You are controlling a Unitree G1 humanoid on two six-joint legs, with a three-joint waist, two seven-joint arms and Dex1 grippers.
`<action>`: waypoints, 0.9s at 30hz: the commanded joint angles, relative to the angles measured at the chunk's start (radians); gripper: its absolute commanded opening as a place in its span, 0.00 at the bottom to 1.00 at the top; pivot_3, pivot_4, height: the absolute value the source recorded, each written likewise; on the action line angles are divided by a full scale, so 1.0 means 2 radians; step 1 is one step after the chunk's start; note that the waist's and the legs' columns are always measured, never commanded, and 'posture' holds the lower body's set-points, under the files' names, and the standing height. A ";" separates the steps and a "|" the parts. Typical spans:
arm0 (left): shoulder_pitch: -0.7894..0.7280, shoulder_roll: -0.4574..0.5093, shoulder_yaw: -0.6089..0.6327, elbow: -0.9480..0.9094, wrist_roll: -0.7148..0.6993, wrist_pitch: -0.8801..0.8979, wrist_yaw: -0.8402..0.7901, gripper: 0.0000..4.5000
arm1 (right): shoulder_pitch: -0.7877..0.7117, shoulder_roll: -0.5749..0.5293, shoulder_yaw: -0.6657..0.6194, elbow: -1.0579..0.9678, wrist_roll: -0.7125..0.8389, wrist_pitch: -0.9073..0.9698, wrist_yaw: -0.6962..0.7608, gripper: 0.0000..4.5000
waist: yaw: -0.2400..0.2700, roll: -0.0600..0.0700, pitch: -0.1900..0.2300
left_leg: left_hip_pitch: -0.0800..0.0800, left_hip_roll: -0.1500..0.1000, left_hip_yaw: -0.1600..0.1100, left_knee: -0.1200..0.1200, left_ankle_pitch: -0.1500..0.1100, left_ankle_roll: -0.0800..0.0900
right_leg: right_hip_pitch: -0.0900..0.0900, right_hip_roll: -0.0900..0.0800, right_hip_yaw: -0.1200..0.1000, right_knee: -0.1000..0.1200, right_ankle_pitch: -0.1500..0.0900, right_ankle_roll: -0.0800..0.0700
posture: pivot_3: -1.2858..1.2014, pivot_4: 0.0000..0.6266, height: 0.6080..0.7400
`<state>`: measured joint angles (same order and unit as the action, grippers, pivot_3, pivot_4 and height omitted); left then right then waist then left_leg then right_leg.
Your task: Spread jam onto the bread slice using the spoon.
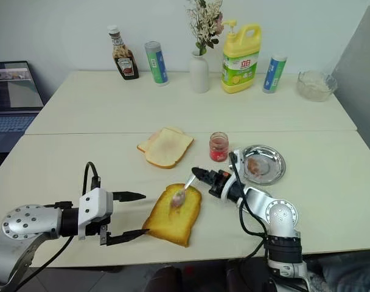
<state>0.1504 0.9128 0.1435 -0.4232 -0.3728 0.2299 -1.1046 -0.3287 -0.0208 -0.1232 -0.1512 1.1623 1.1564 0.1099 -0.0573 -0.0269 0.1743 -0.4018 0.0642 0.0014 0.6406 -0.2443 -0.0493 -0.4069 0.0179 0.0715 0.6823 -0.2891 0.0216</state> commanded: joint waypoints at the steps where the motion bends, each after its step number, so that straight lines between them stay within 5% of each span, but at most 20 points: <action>1: -0.002 -0.001 0.002 -0.015 -0.004 -0.004 0.001 1.00 | 0.003 -0.010 0.003 -0.036 0.037 0.023 0.008 0.01 | 0.000 0.000 0.000 | 0.000 0.000 0.000 0.000 0.000 0.000 | 0.000 0.000 0.000 0.000 0.000 0.000 | 0.52 0.24 1.00; 27: -0.007 -0.004 -0.011 -0.010 -0.001 -0.012 0.001 1.00 | -0.016 0.002 -0.010 0.012 -0.070 -0.078 -0.007 0.01 | 0.000 0.000 0.000 | 0.000 0.000 0.000 0.000 0.000 0.000 | 0.000 0.000 0.000 0.000 0.000 0.000 | 0.52 0.24 1.00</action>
<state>0.1445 0.9076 0.1185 -0.4232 -0.3715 0.2159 -1.1028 -0.3670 -0.0042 -0.1294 -0.0955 1.0045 0.9852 0.0869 -0.0567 -0.0268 0.1743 -0.4017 0.0639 0.0015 0.6404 -0.2443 -0.0493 -0.4070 0.0178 0.0714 0.6821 -0.2892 0.0217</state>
